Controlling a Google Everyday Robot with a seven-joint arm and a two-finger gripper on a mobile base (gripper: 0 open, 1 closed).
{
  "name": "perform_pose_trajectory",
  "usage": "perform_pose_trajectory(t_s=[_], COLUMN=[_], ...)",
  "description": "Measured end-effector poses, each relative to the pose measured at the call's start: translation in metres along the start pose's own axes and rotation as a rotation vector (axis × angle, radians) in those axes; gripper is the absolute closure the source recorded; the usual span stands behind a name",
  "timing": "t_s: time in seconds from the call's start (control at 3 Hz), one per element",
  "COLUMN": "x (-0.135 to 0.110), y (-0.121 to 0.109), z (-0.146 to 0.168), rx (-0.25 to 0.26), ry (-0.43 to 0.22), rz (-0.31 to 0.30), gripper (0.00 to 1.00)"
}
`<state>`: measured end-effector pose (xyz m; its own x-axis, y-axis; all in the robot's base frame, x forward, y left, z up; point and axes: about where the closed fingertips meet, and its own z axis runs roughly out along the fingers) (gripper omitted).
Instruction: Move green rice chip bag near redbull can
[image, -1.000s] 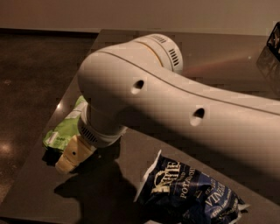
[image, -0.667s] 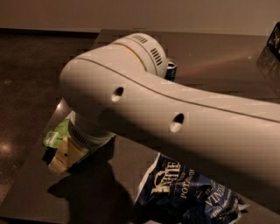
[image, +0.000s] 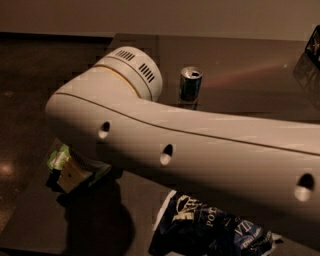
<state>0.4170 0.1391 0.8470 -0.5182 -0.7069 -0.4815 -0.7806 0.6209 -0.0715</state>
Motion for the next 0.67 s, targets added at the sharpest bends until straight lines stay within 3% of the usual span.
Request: perform_pose_trajectory(t_s=[0.67], x=[0.01], y=[-0.026], z=[-0.007], rx=[0.034], ry=[0.001], rz=[0.05], gripper=[0.64])
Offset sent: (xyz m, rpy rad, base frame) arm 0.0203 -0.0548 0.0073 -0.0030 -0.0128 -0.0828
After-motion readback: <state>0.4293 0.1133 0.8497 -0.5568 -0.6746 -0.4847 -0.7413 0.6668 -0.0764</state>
